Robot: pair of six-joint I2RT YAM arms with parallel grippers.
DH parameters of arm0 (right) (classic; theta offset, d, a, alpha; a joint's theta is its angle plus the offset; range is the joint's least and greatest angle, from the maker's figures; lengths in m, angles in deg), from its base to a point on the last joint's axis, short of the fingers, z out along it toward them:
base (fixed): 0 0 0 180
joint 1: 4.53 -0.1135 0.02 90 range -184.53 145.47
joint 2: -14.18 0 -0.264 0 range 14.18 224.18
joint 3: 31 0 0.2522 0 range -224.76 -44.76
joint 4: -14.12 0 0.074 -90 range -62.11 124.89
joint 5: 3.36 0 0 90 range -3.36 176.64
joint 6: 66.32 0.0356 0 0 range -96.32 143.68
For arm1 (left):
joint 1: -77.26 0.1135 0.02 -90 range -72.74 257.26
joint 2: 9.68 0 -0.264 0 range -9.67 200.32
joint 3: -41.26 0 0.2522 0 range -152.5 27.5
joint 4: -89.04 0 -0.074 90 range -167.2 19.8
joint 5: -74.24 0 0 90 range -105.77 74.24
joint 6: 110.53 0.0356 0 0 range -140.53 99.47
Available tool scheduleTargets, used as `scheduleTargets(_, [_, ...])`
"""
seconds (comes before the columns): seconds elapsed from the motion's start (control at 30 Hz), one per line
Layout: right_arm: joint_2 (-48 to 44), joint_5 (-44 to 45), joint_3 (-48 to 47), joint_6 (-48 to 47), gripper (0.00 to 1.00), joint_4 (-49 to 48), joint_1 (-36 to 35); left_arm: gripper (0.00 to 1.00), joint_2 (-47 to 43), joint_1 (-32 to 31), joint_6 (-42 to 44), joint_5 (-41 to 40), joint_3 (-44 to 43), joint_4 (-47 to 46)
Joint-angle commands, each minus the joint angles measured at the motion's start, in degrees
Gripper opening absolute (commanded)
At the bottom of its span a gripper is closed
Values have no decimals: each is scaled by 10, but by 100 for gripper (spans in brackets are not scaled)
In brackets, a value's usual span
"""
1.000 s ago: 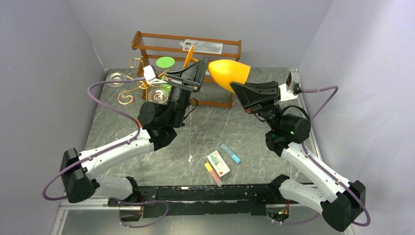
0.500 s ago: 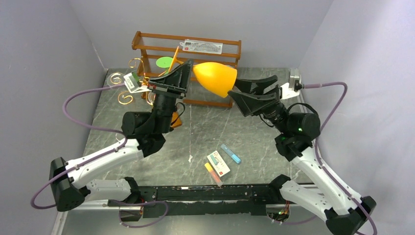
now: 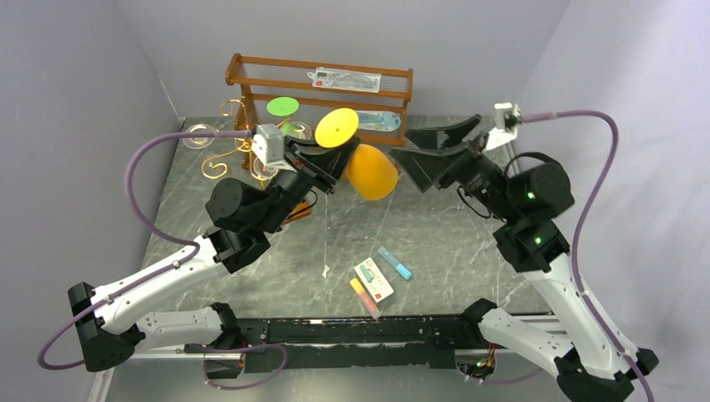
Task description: Place the wine glass upside down on the wine glass rack
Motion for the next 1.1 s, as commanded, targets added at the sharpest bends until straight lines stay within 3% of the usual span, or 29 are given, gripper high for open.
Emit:
scheduleTargets(0.0, [56, -68, -33, 71, 80, 57, 2, 5, -3, -1, 161, 116, -15, 76])
scheduleTargets(0.1, [90, -155, -33, 105, 78, 0, 2, 5, -9, -1, 222, 134, 0, 95])
scheduleTargets(0.23, [103, -198, -10, 160, 77, -70, 2, 5, -20, -1, 256, 112, 16, 105])
scheduleTargets(0.43, [99, -193, 18, 188, 74, -95, 2, 5, -31, -1, 284, 107, 32, 111])
scheduleTargets(0.6, [68, -145, 39, 127, 75, -53, 2, 5, -32, -1, 264, 55, 28, 107])
scheduleTargets(0.7, [37, -144, 78, 117, 75, -96, 2, 5, -34, -1, 257, 37, 32, 103])
scheduleTargets(0.83, [18, -170, 104, 138, 75, -165, 2, 5, -39, -1, 282, 67, 41, 103])
scheduleTargets(1.07, [71, -136, 71, 205, 72, -109, 1, 5, -26, -1, 324, 142, 35, 141])
